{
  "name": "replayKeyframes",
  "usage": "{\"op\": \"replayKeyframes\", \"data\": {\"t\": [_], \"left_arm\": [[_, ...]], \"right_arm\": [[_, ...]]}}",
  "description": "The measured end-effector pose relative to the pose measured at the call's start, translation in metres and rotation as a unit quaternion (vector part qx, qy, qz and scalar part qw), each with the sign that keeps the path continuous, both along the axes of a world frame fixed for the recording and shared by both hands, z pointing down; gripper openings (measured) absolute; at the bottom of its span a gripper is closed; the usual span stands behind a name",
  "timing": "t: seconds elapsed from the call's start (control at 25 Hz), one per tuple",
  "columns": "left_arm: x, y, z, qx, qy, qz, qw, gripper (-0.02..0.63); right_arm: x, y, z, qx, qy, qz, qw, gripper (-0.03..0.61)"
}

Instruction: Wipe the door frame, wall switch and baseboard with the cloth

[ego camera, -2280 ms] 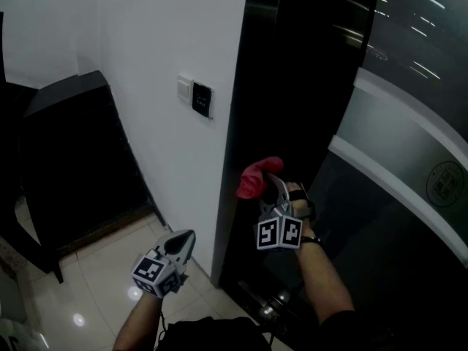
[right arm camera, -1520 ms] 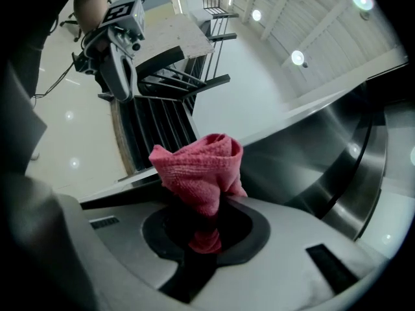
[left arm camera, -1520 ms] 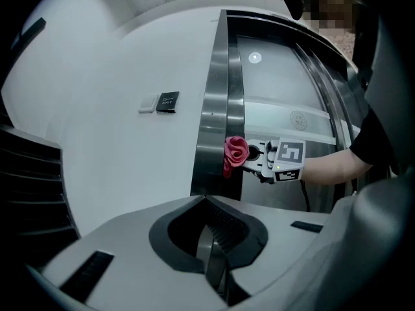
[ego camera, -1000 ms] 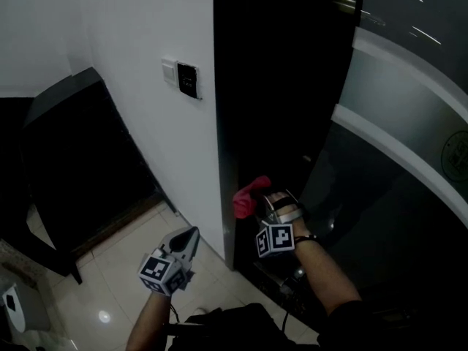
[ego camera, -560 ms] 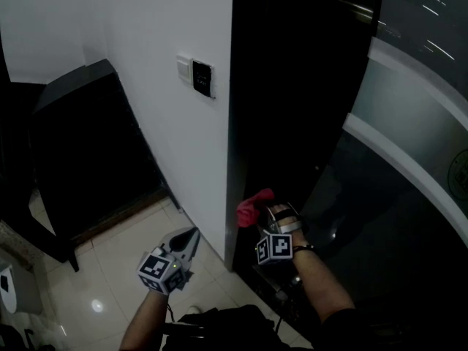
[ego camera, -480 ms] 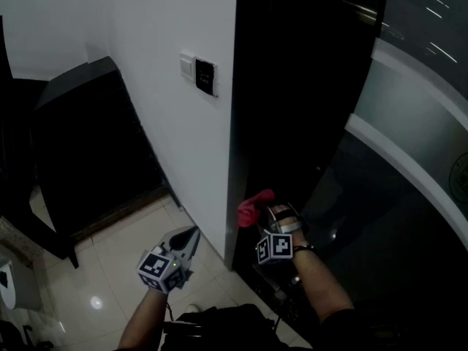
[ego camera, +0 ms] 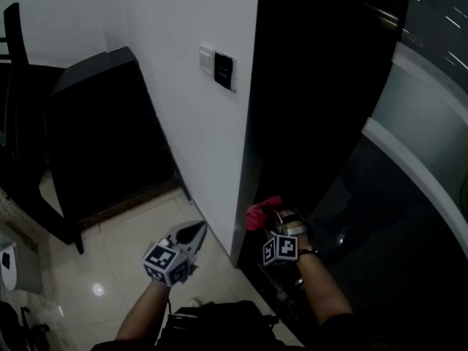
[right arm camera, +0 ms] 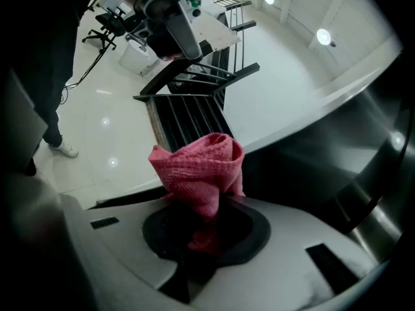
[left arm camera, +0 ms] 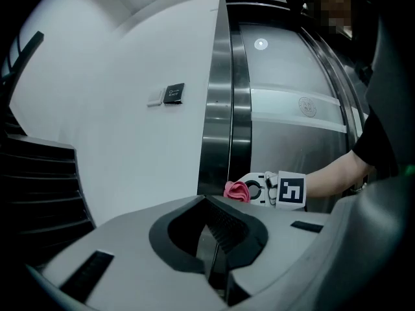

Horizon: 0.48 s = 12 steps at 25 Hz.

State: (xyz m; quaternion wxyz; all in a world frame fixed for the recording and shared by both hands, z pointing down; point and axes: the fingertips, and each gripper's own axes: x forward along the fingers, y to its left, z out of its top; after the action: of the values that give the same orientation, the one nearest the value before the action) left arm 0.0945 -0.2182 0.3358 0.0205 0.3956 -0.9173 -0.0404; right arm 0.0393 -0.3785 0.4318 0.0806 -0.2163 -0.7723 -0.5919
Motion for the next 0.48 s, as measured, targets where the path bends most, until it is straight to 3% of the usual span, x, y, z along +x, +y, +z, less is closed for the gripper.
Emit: {"op": "replayKeyframes", "data": {"t": [0.2,0.36,0.48], "left_arm": [[-0.004,-0.005,0.001,0.001,-0.002,0.011,0.9999,-0.008],[-0.006,-0.007,0.002,0.007,-0.001,0.030,0.9995,-0.008],[-0.008,-0.003,-0.001,0.016,-0.004,0.047,0.9987,-0.008]], "right_arm": [[-0.004,0.000,0.011,0.008,0.011,-0.005,1.000,0.057],[0.009,-0.002,0.056,0.052,0.091,-0.005,0.994,0.057],[0.019,-0.006,0.028,0.007,0.089,0.005,0.996,0.057]]}}
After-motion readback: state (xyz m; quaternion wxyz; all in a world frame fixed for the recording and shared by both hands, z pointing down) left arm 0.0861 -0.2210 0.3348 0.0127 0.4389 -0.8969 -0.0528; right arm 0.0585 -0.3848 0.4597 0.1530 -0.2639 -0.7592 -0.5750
